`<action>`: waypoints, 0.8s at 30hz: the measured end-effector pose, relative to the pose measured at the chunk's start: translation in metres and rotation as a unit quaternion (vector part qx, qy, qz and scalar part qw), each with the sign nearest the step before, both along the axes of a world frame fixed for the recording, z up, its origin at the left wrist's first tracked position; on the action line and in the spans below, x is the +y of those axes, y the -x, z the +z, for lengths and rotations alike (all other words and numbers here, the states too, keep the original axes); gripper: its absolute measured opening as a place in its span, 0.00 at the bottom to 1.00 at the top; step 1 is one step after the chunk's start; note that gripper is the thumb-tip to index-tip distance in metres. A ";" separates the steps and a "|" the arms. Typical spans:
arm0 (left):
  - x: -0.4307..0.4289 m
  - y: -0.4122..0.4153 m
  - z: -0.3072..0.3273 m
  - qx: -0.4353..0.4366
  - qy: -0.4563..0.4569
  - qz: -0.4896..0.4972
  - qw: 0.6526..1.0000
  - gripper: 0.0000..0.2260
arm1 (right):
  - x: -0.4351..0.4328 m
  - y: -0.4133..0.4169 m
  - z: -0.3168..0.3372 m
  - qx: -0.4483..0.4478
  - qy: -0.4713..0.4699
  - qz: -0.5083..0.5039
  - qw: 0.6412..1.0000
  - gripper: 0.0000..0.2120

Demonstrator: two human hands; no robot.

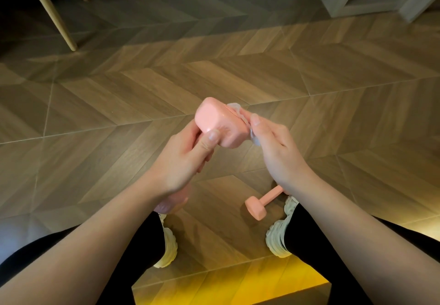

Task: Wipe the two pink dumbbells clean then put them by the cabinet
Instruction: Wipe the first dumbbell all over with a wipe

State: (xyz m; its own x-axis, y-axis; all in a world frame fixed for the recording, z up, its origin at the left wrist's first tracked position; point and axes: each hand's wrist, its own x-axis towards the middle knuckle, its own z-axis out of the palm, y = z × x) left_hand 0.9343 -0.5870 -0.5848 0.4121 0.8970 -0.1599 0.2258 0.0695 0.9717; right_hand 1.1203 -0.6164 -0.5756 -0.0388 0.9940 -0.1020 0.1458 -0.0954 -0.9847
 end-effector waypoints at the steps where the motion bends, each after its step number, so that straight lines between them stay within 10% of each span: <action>1: -0.001 0.000 0.002 0.023 -0.014 -0.020 0.999 0.23 | 0.000 0.000 0.000 0.005 0.001 0.003 1.000 0.23; 7: -0.005 -0.003 0.008 0.121 -0.032 -0.092 0.988 0.17 | -0.001 0.002 0.006 0.020 -0.001 0.022 1.000 0.22; 15: -0.002 -0.006 0.000 0.086 0.036 0.010 0.996 0.33 | -0.004 0.002 0.010 -0.017 -0.035 0.049 0.998 0.18; 24: 0.004 0.005 0.003 0.096 -0.032 0.013 0.995 0.20 | -0.005 0.001 0.008 -0.018 -0.017 0.019 1.000 0.19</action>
State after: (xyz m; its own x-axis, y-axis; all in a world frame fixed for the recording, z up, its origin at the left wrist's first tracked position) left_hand 0.9298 -0.5830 -0.5814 0.3556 0.9181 -0.1750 0.4065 0.0167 0.9135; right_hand 1.1196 -0.6215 -0.5678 -0.0725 0.9949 -0.0703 0.1842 -0.0559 -0.9813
